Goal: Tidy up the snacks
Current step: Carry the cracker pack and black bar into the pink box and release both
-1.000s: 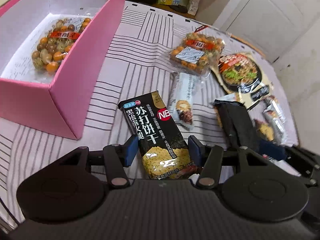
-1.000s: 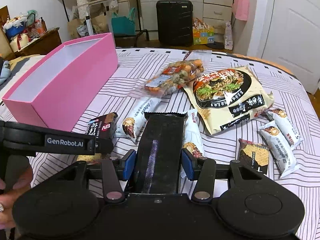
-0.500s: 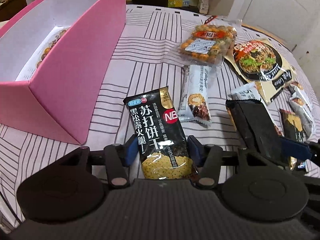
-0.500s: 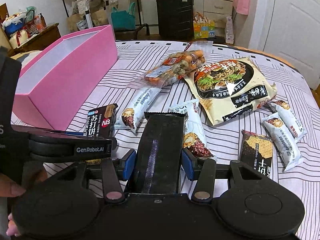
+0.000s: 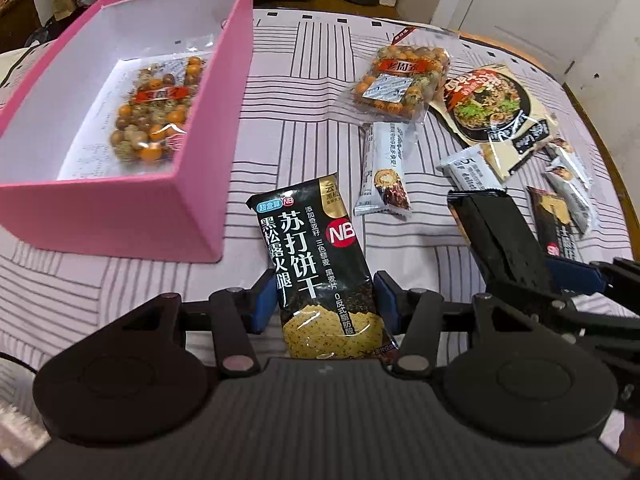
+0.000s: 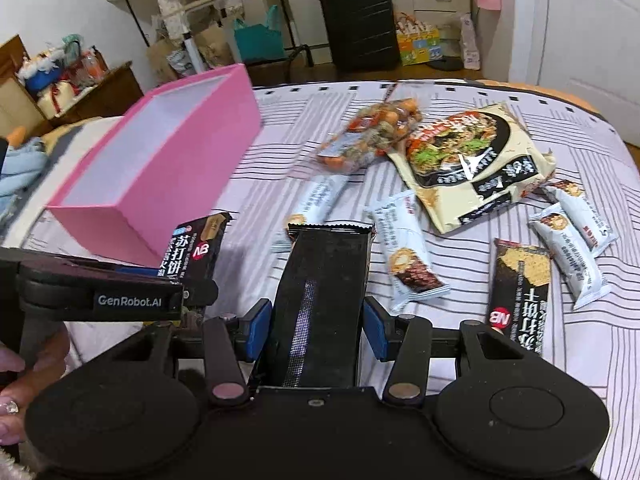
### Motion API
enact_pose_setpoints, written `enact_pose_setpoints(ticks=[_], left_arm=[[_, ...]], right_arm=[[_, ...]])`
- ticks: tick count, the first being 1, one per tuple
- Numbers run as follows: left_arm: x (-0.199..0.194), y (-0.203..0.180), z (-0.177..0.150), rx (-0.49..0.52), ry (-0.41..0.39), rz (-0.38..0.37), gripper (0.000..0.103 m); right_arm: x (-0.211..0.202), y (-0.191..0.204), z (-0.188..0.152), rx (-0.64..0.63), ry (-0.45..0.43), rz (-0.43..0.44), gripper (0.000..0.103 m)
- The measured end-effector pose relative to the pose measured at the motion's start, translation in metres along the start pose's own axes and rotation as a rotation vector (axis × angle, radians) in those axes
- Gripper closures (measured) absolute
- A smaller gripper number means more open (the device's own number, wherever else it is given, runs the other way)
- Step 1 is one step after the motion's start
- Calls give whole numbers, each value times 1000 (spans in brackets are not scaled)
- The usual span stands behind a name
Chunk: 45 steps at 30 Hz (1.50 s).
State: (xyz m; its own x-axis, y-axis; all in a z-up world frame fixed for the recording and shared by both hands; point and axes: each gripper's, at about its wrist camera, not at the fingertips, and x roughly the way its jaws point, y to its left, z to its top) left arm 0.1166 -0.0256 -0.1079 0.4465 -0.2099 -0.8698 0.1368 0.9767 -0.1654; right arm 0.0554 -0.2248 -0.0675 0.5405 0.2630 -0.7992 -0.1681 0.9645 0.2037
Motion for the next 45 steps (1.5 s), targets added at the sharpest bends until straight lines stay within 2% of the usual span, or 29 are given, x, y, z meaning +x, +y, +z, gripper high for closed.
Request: enact_pose_setpoints(ticks=[3,8,16,20,25,28,33,37,42,45], left_arm=[[-17,8,-5,-6,-9,-21,52],[-45,19,-15,14,-44,11,52],[-86,57,-7,-38,-84,-79,52],[-121,75,1,-14,-166,-41,53],[-142,107,27,-35,-238,7,52],[-138,128,48,-54,-277,55,52],[-112,157,71,-77,-303,48,52],[-79,173,88,-60,-264,8,53],[-39,191,115,14,-229,17,53],[-15,202,129,24,-186,12,53]], right_arm=[[-9,9,4,-9,1,34,49],[-27,27,13,-47,-15,90,49],[-46,66,38,-158,-56,138,49],[-50,90,55,-229,-83,163,49],[-36,120,82,-313,-143,200,49],[-13,136,98,-346,-160,237,49],[38,162,118,-430,-176,210,49],[77,174,132,-529,-165,163,49],[124,187,146,-637,-117,103,49],[141,192,152,-648,-74,95,49]])
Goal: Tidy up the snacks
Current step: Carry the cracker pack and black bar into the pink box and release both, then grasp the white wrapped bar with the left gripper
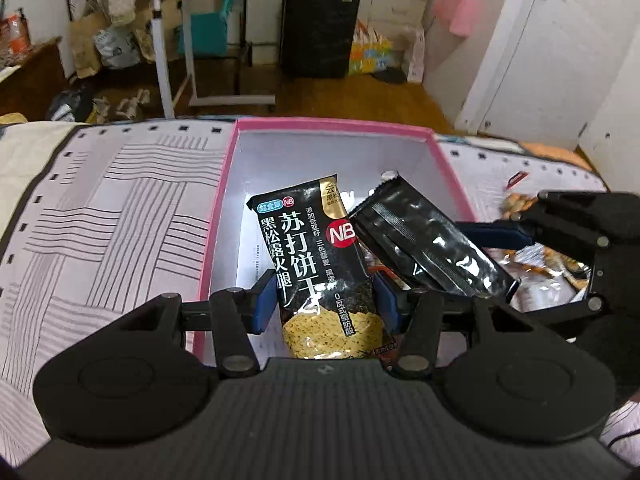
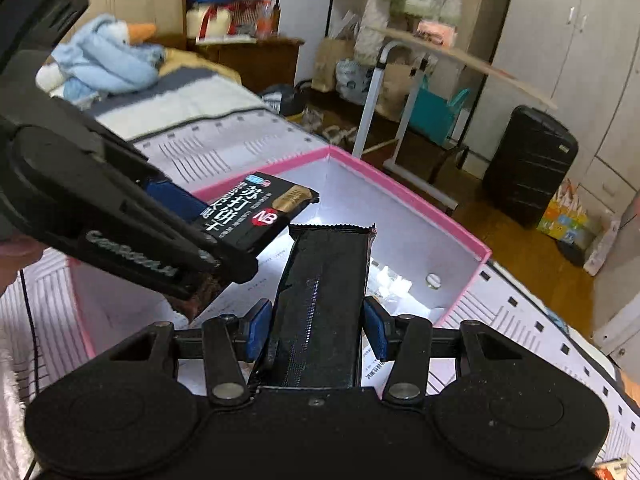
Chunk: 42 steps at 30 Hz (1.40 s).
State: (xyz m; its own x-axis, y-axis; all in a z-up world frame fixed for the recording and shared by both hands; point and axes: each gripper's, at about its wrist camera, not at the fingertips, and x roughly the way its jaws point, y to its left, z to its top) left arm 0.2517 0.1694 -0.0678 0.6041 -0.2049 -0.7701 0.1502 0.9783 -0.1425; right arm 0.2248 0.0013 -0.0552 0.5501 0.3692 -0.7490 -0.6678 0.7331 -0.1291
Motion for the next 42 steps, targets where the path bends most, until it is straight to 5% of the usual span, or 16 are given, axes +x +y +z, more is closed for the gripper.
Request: enact_pose_setpoints(ticks=[8,11,16,22,32,37,39,42], left_arm=[[46,14,17,-67,120,-13,53],[53,9,18,-49,122,40,52],[38,-5,11,-43,97,67,44],[-14,-27,4,-14,12,48,42],[-87,-124,1,169,-53,-147,42],[-81,-177,-9,224,-35,-198,42],[-71,-194,-13,251,-23,-192,42],[-54,-214,-20,261,-5,-189,42]], right_arm=[[33,5,11,1,86,-80,49],[30,8,6,-19,60,-93,38],[-21,2,-13,43,-22,-89,32],[-112,-31,-47,279,-129,-51,30],[-207,-79,-121,413,-135,-172,30],[-206,-77,-156,412,-187,-283,29],[-204,-73,-170,406,-223,-340,16],[-192,-80,-185,455,-186,-344,14]])
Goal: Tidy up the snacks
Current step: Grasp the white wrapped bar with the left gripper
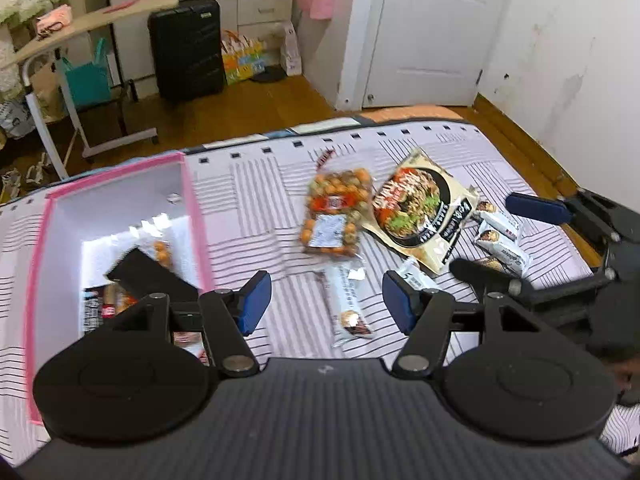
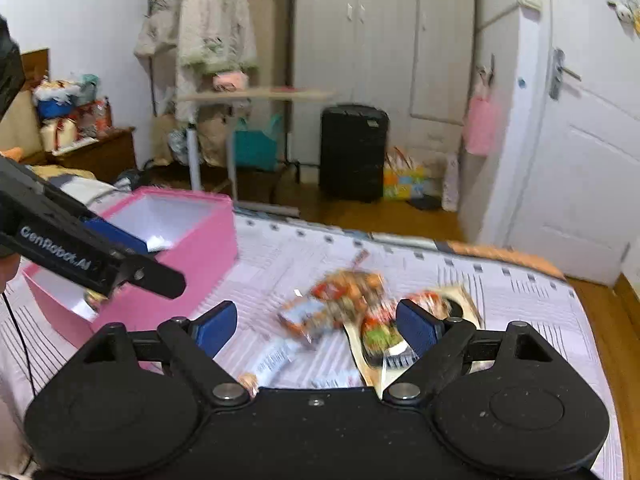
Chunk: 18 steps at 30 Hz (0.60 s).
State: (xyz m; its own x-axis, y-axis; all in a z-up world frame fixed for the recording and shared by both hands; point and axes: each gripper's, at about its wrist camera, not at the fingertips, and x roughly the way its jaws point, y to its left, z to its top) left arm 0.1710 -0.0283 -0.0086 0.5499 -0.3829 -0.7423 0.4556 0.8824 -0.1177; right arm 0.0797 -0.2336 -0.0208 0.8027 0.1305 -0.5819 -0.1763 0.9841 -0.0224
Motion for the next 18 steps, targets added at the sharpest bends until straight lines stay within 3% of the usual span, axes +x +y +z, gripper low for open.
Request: enact_pose_setpoints(ticks=[2,6,9,15,18], left_arm=[[15,-8,-5,-17,0,19,42],[48,-19,-23,-37,29,54,42],[73,-24,-34,-94,36,36,42],[130,-30,-40,-81,114,81,45],[148,-32,-41,-31,108,131,45]], right_arm=[[15,-9,-8,37,61,17,15],[45,-23,-28,42,151,26,30],[56,-24,-50,35,198,63,36],[75,-21,-74,-42,245,17,39],[83,-20,-75,-66,261,47,39]])
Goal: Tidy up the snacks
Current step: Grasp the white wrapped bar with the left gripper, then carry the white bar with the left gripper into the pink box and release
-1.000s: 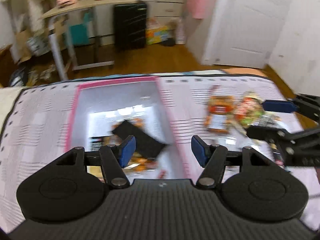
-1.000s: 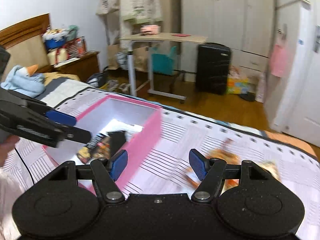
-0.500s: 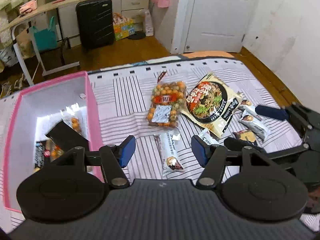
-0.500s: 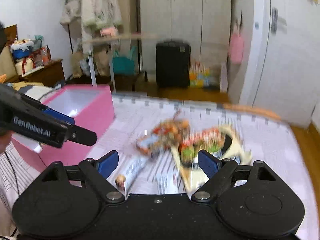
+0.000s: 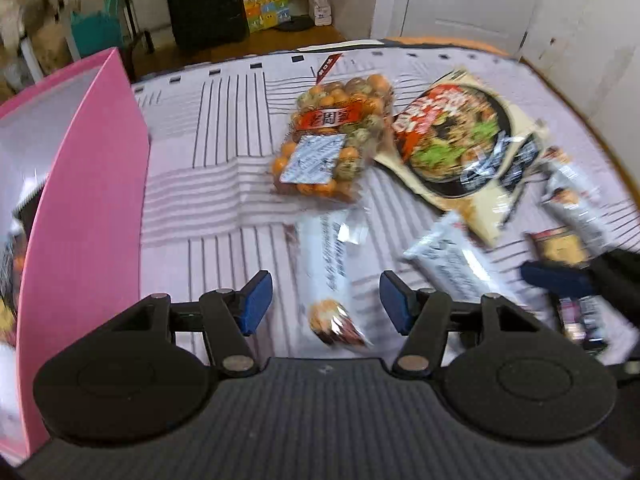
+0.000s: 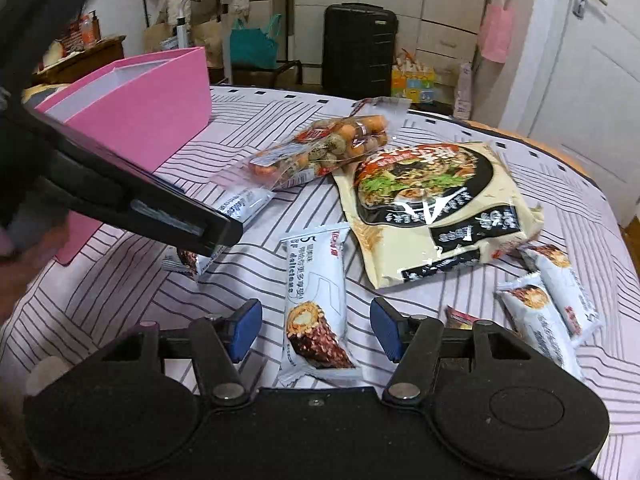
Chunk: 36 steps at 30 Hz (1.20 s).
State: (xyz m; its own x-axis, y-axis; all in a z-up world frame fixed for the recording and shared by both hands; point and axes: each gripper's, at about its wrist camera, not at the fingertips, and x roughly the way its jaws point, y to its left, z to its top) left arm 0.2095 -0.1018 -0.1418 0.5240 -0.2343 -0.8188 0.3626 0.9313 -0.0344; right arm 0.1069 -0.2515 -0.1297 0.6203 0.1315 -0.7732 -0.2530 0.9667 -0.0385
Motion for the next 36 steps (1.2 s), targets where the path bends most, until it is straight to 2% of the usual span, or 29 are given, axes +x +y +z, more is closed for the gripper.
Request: enact_pose_setpoints(ticks=[2,4,5,6,8,9,10,14,17,22,29,31,36], left_arm=[[13,0,-1,27,19,39,45],[22,4,-2,-4,44,18,45],[23,5,-3,-9,29,12,45],[23,4,-3,-5,22,13,47],[22,4,-4,-11,14,-6,61],[22,4,-4,-24,17,-25,76],[21,4,-4,-31,21,-32,77],[10,5,-8,-60,35,-72,78],[-2,10,-15,-106,52,-82,78],[-31,14,-29,-147,41,-58,78],[-85,19,-33,-167,-6,-43,78],[-95,25,-34,-178,2,-28,78],[-122,49,-35,-225,-3,-63,78]], right_arm=[[9,3,1,-27,16,-9,41],[16,3,3,-32,19,-40,55],[16,1,4,-13,7,-39,67],[15,0,5,9,1,-39,72],[13,0,6,50,-2,-70,73],[12,0,5,76,-5,-83,73],[10,0,4,116,-6,-88,73],[1,-3,-2,251,-12,-35,74],[-5,-1,-4,301,0,-10,73],[-31,2,-8,375,-13,31,73],[-71,11,2,404,-19,64,73],[-79,14,5,404,-21,85,73],[-92,36,15,365,-27,140,73]])
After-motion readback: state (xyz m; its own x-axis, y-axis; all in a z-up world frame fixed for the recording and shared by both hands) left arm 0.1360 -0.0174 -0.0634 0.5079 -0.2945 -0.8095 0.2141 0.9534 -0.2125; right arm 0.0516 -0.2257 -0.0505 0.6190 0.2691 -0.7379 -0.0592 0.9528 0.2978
